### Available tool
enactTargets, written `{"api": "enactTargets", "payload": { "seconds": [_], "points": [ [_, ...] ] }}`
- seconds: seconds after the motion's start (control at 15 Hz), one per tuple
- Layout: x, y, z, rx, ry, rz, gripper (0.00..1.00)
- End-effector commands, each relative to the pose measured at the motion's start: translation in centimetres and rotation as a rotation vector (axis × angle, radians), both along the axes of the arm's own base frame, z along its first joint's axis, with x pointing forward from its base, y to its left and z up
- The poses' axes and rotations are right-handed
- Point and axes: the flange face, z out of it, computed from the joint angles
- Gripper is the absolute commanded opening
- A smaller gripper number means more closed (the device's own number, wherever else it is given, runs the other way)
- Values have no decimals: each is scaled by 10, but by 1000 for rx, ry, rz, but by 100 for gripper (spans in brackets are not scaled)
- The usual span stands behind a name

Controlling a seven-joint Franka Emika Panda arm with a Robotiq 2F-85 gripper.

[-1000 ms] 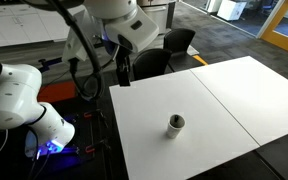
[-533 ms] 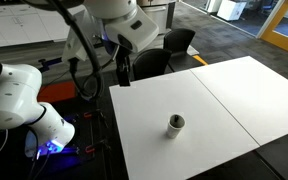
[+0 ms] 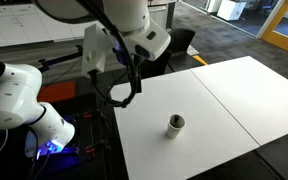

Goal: Remove the pen from the white cup and put it on the table

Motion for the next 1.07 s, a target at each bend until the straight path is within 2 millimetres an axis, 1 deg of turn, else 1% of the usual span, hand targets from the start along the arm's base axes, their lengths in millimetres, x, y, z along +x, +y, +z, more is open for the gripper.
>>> {"api": "enactTargets", "payload": {
  "seconds": [0.0,0.27,0.47,0.73,1.0],
  "points": [
    [24,-12,-16,-89,-12,57,100],
    [53,-27,-39,-168,-73,131,100],
    [66,-38,-56,-195,-127,246,100],
    [75,-56,-75,-214,-219,430,100],
    [82,-67,-91,-235,-323,583,100]
  ]
}}
